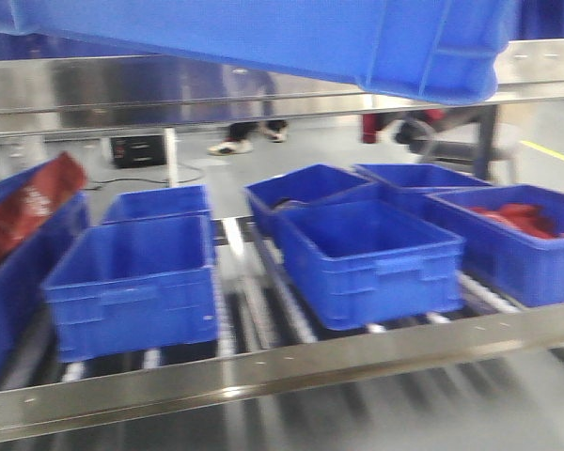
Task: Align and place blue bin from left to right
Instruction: 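Carry the blue bin to the shelf of blue bins and red bag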
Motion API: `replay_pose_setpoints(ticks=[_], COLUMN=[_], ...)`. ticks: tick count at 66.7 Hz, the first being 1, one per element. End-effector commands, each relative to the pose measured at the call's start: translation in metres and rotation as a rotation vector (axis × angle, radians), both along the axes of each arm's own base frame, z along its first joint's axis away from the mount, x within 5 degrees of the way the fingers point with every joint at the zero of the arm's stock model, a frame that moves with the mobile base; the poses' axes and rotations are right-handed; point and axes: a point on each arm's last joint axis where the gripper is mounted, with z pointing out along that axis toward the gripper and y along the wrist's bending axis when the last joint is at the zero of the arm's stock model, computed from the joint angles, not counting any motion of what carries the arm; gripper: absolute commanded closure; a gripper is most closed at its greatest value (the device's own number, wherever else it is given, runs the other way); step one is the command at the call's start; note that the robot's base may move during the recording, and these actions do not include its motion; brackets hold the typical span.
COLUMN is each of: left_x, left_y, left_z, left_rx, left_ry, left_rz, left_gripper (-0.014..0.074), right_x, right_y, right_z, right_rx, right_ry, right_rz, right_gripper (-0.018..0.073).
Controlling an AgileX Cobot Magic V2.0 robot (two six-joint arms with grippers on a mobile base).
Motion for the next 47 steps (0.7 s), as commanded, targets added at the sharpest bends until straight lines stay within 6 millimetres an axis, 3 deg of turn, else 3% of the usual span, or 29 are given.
replay_pose_setpoints(ticks=[1, 47], left_x=[-0.0151, -0.0151], left_y=[-0.0076, -0.0076], left_z=[0.0258, 0.0258], left_rx=[-0.130, -0.130], left_ry=[-0.120, -0.120], left_rz=[-0.056, -0.056], left_gripper=[0.0708, 0.0708], right_x=[-0.0009, -0.0009], right_y=[0.0088, 0.0088], right_z=[0.0157, 0.0157], right_rx=[0.110, 0.110], right_ry=[-0.098, -0.098], right_rz=[0.015, 0.015], right_gripper=[0.0629, 0.0629])
